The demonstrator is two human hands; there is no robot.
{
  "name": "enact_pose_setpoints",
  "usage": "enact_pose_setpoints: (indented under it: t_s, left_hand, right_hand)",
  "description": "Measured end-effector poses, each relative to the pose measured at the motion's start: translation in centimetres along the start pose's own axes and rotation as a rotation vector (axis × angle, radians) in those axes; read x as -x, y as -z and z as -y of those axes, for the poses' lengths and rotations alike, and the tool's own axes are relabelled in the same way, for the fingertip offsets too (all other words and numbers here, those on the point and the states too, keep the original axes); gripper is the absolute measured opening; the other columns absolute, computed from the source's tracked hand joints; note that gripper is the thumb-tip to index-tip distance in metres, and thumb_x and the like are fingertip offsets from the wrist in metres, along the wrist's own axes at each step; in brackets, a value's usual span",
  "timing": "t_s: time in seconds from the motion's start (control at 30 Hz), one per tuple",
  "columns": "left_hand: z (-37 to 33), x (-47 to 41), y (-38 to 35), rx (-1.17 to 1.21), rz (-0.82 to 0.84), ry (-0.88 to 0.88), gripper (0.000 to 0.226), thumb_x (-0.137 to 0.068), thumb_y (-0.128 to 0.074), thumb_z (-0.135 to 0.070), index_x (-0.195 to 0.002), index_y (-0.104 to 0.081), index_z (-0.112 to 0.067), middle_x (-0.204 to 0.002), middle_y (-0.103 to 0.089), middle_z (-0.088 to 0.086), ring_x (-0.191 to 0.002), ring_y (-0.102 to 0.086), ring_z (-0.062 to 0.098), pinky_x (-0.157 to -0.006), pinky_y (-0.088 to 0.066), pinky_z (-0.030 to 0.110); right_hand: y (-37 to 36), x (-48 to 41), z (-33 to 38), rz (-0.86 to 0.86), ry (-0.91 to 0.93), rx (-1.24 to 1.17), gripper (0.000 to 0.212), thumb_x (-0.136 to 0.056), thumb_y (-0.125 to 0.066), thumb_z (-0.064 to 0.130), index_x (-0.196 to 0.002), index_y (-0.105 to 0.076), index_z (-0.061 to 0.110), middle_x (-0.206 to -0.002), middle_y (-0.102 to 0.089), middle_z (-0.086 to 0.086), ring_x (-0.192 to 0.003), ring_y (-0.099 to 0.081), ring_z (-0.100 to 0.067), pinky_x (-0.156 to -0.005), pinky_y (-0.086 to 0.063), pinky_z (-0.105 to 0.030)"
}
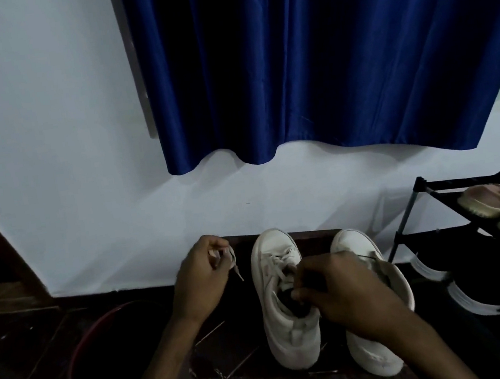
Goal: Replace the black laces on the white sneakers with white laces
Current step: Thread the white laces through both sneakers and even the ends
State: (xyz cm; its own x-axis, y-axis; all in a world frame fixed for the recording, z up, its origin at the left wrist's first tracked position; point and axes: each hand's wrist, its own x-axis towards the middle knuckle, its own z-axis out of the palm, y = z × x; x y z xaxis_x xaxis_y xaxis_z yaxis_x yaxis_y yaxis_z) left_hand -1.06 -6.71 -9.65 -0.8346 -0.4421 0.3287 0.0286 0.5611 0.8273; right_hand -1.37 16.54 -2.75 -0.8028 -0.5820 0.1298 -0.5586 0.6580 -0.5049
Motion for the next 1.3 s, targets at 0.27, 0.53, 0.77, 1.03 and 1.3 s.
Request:
enact_pose_setpoints:
  t_s: [0.27,0.53,0.77,1.03,1.3]
  left_hand:
    - [5.0,-3.0,-2.5,-0.542,0.418,-0.164,0.086,-0.077,-0.034,-0.085,-0.145,-0.045,-0.034,-0.16,-0.025,0.0,-0.147,-0.023,0.022,-0.116,-0.029,0.045]
    - [6.1,-3.2,-2.9,-0.467,0.071,-0.269,0.028,-0.082,-0.069,0.004,-0.096,-0.079,-0.018,-0.1,-0.071,0.001,-0.09,-0.067,0.017,-0.079,-0.053,0.025]
    - [3.1,-4.0,0.3,0.127,-0.226,-0.003,0.02,-0.083,-0.072,0.001,-0.086,-0.078,-0.018,-0.089,-0.076,-0.005,-0.086,-0.069,-0.002,-0.087,-0.051,0.015]
    - [-4.3,-3.3,1.3,0.389,0.013,-0.118,0.017,-0.086,-0.071,-0.002,-0.091,-0.078,-0.016,-0.096,-0.077,-0.004,-0.1,-0.071,0.014,-0.096,-0.052,0.04]
    - [-8.2,-1.2,-3.4,0.482,0.282,-0.099,0.02,-0.086,-0.069,0.0,-0.092,-0.078,-0.017,-0.098,-0.077,-0.006,-0.102,-0.07,0.01,-0.095,-0.051,0.029]
  right_hand:
    - [-2.2,-1.2,-1.1,-0.068,-0.071,0.048,0.056,-0.093,-0.058,0.046,-0.144,-0.036,0.039,-0.146,-0.038,0.019,-0.128,-0.045,-0.003,-0.094,-0.035,-0.015]
    - [-3.5,-1.8,0.1,-0.036,-0.087,0.137,0.052,-0.1,-0.043,0.047,-0.149,-0.027,0.038,-0.137,-0.054,0.011,-0.121,-0.054,-0.015,-0.089,-0.042,-0.031]
    - [-7.0,-4.4,2.5,-0.083,0.026,0.099,0.042,-0.099,-0.042,0.042,-0.138,-0.039,0.029,-0.13,-0.058,0.0,-0.111,-0.06,-0.029,-0.084,-0.046,-0.038]
    - [-2.0,-4.8,0.9,-0.14,0.068,-0.005,0.047,-0.099,-0.044,0.048,-0.143,-0.043,0.031,-0.12,-0.069,-0.002,-0.11,-0.064,-0.022,-0.091,-0.05,-0.036]
    - [1.9,-2.3,-13.7,-0.316,-0.34,-0.453,0.031,-0.1,-0.051,0.03,-0.125,-0.065,0.02,-0.1,-0.067,0.007,-0.082,-0.06,0.001,-0.087,-0.051,-0.022]
